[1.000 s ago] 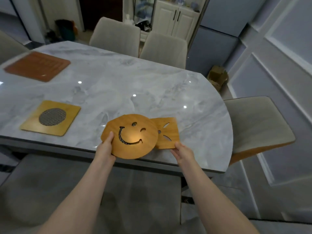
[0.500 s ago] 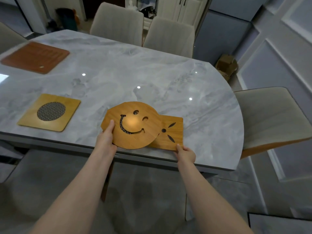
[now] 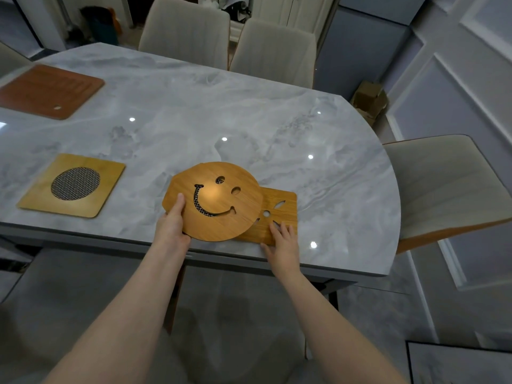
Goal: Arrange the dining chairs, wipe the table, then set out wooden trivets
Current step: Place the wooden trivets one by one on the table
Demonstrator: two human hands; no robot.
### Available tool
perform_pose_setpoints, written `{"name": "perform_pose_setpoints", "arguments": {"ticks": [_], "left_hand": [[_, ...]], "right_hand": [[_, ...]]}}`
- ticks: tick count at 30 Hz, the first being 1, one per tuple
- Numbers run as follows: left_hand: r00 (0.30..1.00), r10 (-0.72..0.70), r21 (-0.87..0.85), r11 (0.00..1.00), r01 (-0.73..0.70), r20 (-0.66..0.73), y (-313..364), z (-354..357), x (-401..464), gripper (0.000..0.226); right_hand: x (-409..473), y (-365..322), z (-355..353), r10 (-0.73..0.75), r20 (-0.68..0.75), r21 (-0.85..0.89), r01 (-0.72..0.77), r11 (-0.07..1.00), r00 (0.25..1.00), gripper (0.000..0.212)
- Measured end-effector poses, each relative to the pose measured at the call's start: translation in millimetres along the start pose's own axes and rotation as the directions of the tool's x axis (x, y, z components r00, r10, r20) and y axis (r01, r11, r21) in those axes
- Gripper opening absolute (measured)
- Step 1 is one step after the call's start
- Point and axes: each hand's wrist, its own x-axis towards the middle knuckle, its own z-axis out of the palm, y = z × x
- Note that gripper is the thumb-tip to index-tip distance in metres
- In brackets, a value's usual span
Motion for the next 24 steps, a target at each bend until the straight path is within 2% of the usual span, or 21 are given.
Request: {"name": "perform_pose_setpoints", "arguments": {"ticks": [24], "left_hand": [[1.0, 0.024, -0.021, 1.0, -0.024, 0.017, -4, 2, 8, 0.05]], "right_hand": [[9, 3, -2, -0.005, 0.039, -0.036, 0.007, 0.999, 0.999, 0.059]]}}
